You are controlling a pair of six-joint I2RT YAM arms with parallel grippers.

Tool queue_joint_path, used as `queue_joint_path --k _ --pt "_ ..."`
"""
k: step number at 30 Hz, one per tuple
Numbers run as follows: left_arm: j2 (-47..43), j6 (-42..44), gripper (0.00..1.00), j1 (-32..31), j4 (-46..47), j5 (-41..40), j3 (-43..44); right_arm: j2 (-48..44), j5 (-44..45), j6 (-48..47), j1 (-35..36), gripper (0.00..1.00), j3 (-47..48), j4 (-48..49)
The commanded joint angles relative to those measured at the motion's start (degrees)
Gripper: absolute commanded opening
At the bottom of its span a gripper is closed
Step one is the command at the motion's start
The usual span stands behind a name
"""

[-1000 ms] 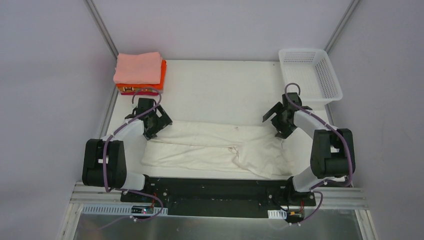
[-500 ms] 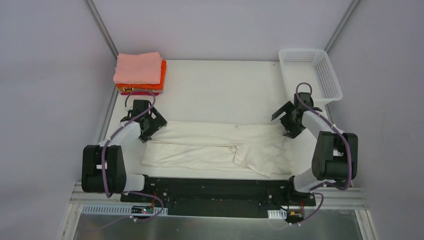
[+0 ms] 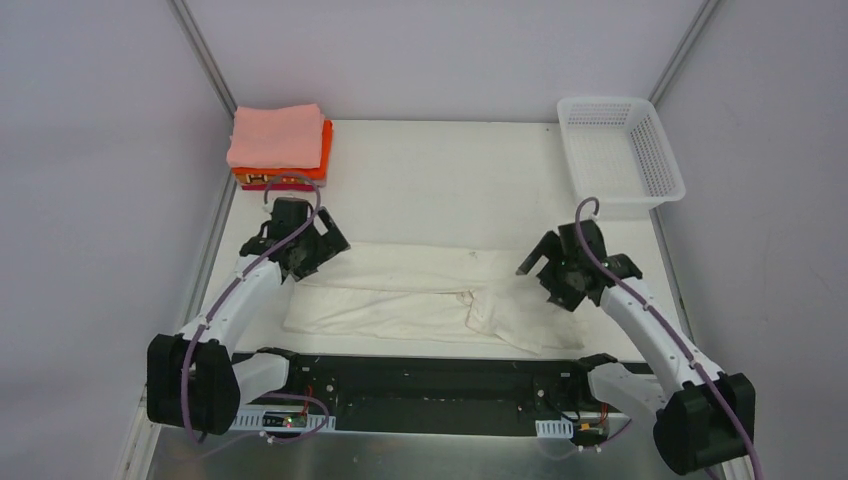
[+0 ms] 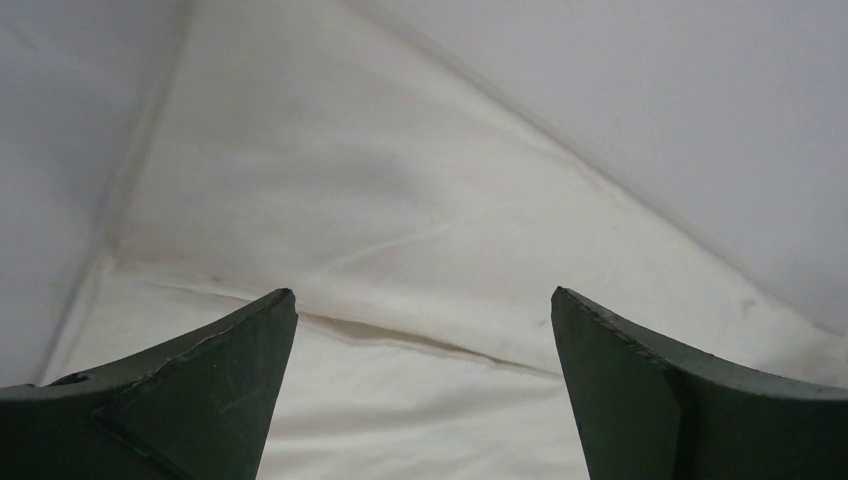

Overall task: Fold and stack the t-shirts
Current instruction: Fold the other side of the tshirt into a rectangle, then rotate the tshirt 90 degrees

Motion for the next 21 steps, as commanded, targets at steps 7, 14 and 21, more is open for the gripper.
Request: queue_joint_path --k 7,14,21 --pt "7.8 0.4 0.99 -12.1 1.0 3.1 -2.0 7.3 -1.0 13.7 7.5 1.0 -9.4 3.0" --pt "9.2 -3.4 0.99 -12.5 4.0 2.6 -6.2 28.3 0.6 8.1 1.4 1.0 0.4 11.8" --pt "7.7 -7.6 0.99 -16.0 5.0 4.1 -8.1 51.4 -7.0 1.3 -0.3 1.0 27.5 10.1"
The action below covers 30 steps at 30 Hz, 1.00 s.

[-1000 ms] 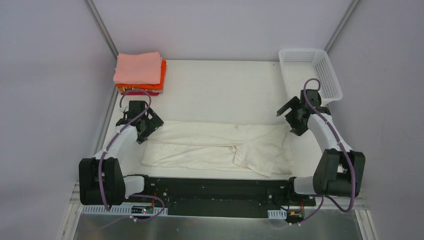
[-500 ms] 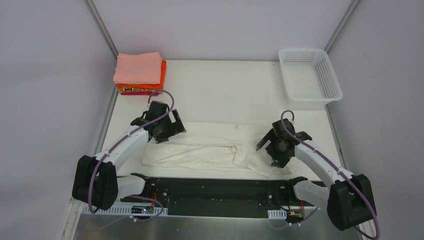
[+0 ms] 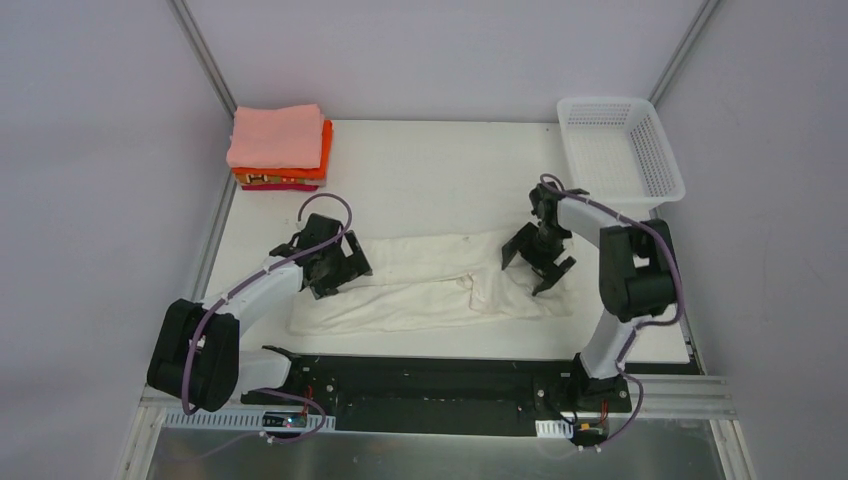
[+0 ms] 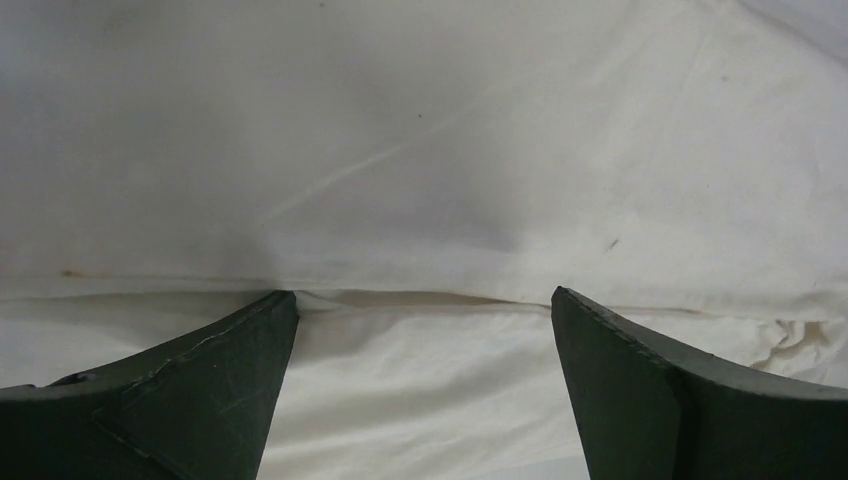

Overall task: Fold and stack the t-shirts
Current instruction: Rotate the tshirt 90 degrees

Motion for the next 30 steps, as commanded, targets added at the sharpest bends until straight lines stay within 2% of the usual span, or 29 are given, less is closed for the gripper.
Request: queue_joint_path --k 1,4,8,14,16,22,27,30 --pt "0.1 -5.7 0.99 -4.3 0.7 2.3 -2.8 16.2 -1.3 -5.2 -0.9 1.0 19.1 17.3" --pt "0.3 -8.0 0.99 -7.8 0.8 5.2 -1.8 26.9 -2.5 -6.7 -0.7 1.0 36.0 9.7" --pt "0.8 -10.7 0.99 -13.8 1.2 3.1 0.9 36.8 -4.2 -6.6 -0.7 1.0 52.9 5.3" --pt "7.3 -13.3 0.99 -20.0 4.6 3.1 4.5 53.6 -17.2 -2.7 1.1 1.0 74.9 7.4" --pt "9.8 -13.5 0.99 -22.0 6.2 3.8 5.9 57.5 -19.0 -0.2 2.0 1.0 82.2 8.0" --pt "18.3 -11.6 0.99 -29.7 9.1 7.7 13.3 59.2 -18.2 7.7 4.6 1.0 80.8 30.4" --pt "24.2 -11.2 0.99 -33.9 10.6 11.6 19.3 59.2 -12.4 8.1 5.7 1.0 82.9 38.4" --pt "26.5 -11.3 0.99 -35.6 11.5 11.5 21.6 60.3 -10.3 6.7 6.3 1.0 85.1 39.6"
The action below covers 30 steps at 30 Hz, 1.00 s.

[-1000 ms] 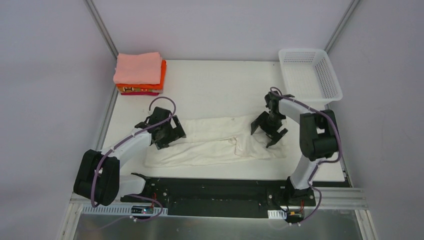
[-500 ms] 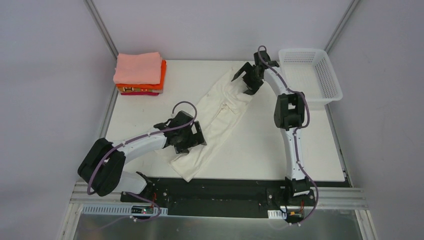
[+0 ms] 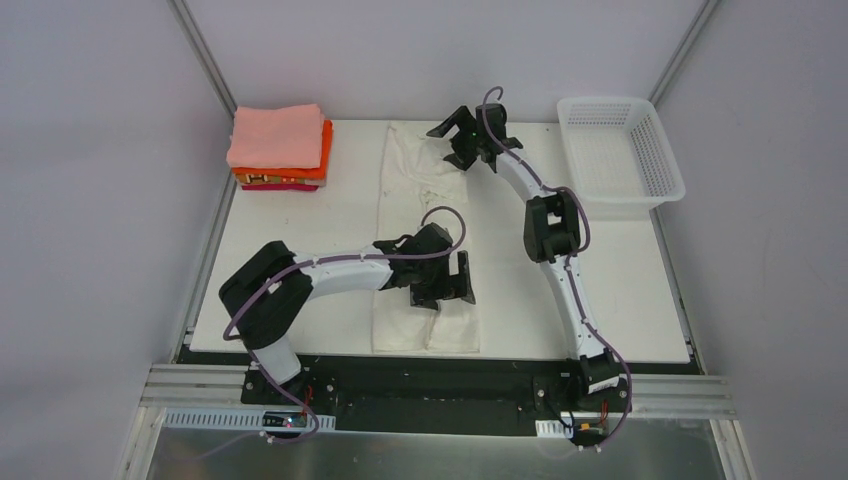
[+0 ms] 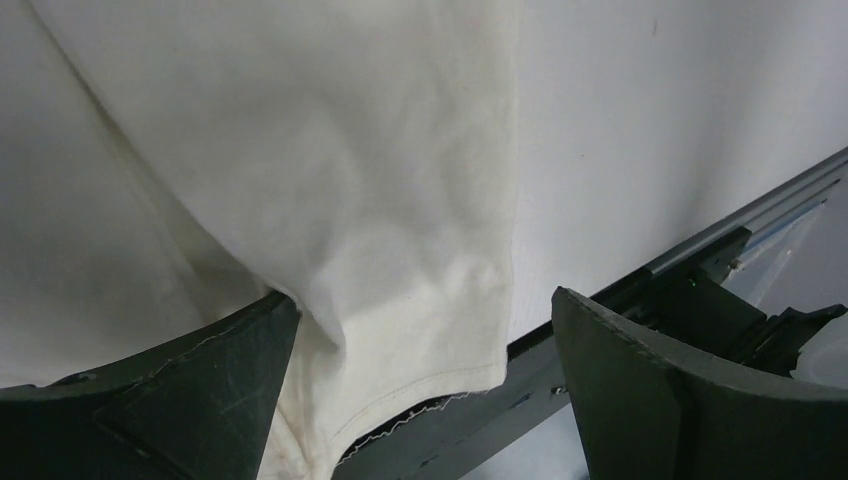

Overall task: Fold and stack the t-shirts
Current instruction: Rotate the tshirt 90 degrees, then grab the bottom of the folded rectangular tshirt with both arms

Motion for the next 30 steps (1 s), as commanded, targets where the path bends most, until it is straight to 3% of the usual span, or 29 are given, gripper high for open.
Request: queue_joint_path --k 1,7,10,13,16,20,25,30 --pt "3.6 0.1 0.99 -2.4 1.8 2.5 3.3 2.9 4.7 -0.8 0.9 1.0 3.7 5.4" --pt "-1.0 1.2 0.99 -2.4 -0.2 -1.8 2.3 -3.7 10.5 -9.5 0.6 1.0 4.0 1.1" --pt "-6.8 4.2 0.99 -2.5 -3.1 -3.7 1.1 -9.5 14.5 -11.7 0.7 1.0 1.3 2.5" --pt "-13.4 8.3 0.99 -3.5 -4.4 -4.9 0.0 -13.5 12.4 -13.9 0.7 1.0 5.6 1.2" --pt "-20.0 12.5 0.99 -4.7 -6.1 -6.7 -1.8 -21.3 13.3 -15.8 0.9 1.0 3.0 -2.0" --pt "-30.6 12.5 0.99 -4.8 -12.6 -11.0 -6.1 -38.5 16.8 -17.9 0.9 1.0 -13.8 -9.4" --pt "-39.9 6.0 0.99 -4.7 -30.9 -27.1 -10.2 -62.9 15.6 -13.3 1.9 1.0 -50.7 -15.0" --pt "-42.9 0.3 0.99 -4.8 -33.7 -23.9 -16.0 -83.9 14.7 -9.2 6.6 1.0 -82.3 -18.1"
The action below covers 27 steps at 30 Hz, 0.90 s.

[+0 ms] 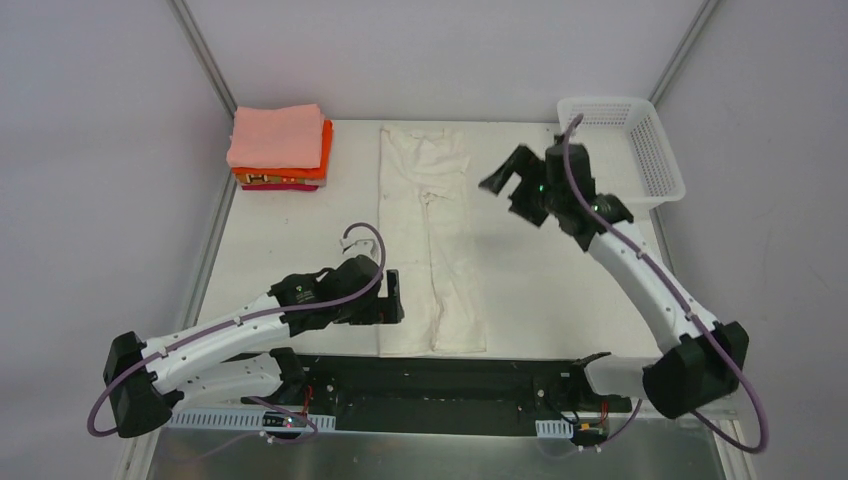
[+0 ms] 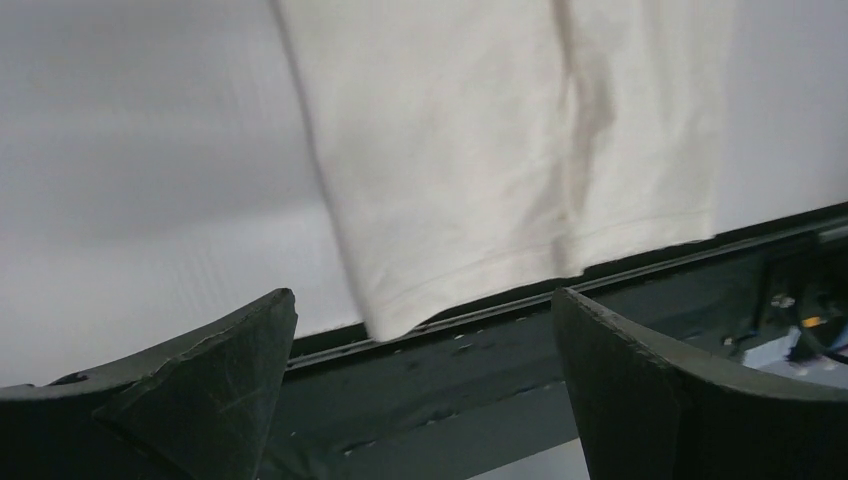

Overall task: Fold and stack the t-shirts
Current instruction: Grab the bottom of the folded rectangular tshirt with both arms

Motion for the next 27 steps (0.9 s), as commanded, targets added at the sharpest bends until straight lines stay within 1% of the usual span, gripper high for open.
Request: queue_joint_path --k 1,3,6,8,11,13,14,17,19,21,25,27 --pt "-1.5 -5.6 0.99 -0.1 -8.1 -0.9 -4.9 -9.9 -2.2 5.3 4.9 1.0 -22.9 -7.7" --pt "-1.9 -7.0 0.98 -0.1 -7.8 1.1 -6.8 -15.2 -4.0 5.3 8.1 1.0 -28.6 -10.1" --pt "-1.5 -8.3 0.89 -0.2 -5.3 4.7 -9.8 -20.5 -6.4 5.4 12.3 1.0 -35.1 -13.9" --pt "-1.1 -9.3 0.81 -0.2 -2.8 6.3 -11.3 -23.6 -9.1 8.3 13.9 0.98 -39.9 -13.3" --pt "-1.1 -10.8 0.76 -0.2 3.4 9.3 -14.4 -25.7 -10.1 12.5 17.1 0.96 -45.6 -11.3" --pt "-0.9 -11.8 0.71 -0.2 6.6 9.5 -16.0 -25.7 -9.0 13.6 19.1 0.96 -47.0 -10.6" --pt "-0.6 -12.2 0.68 -0.2 7.3 10.8 -16.5 -25.6 -8.3 14.1 20.1 0.94 -47.4 -10.0" --pt "0.2 -13.3 0.57 -0.3 8.8 11.1 -17.7 -24.2 -7.0 15.7 21.8 0.89 -48.8 -7.0" --pt "0.9 -13.9 0.47 -0.2 9.7 11.3 -18.3 -23.3 -6.9 16.9 22.4 0.86 -49.9 -4.7" --pt "1.4 -14.2 0.39 -0.3 10.5 12.0 -18.7 -22.5 -6.6 18.2 22.9 0.82 -51.1 -2.7" --pt "2.3 -14.7 0.31 -0.2 12.3 11.9 -19.7 -20.5 -5.8 19.5 23.8 0.74 -52.6 -1.1" --pt "3.0 -14.6 0.25 -0.3 13.1 11.8 -19.8 -19.2 -5.1 19.4 24.0 0.69 -52.7 -1.3"
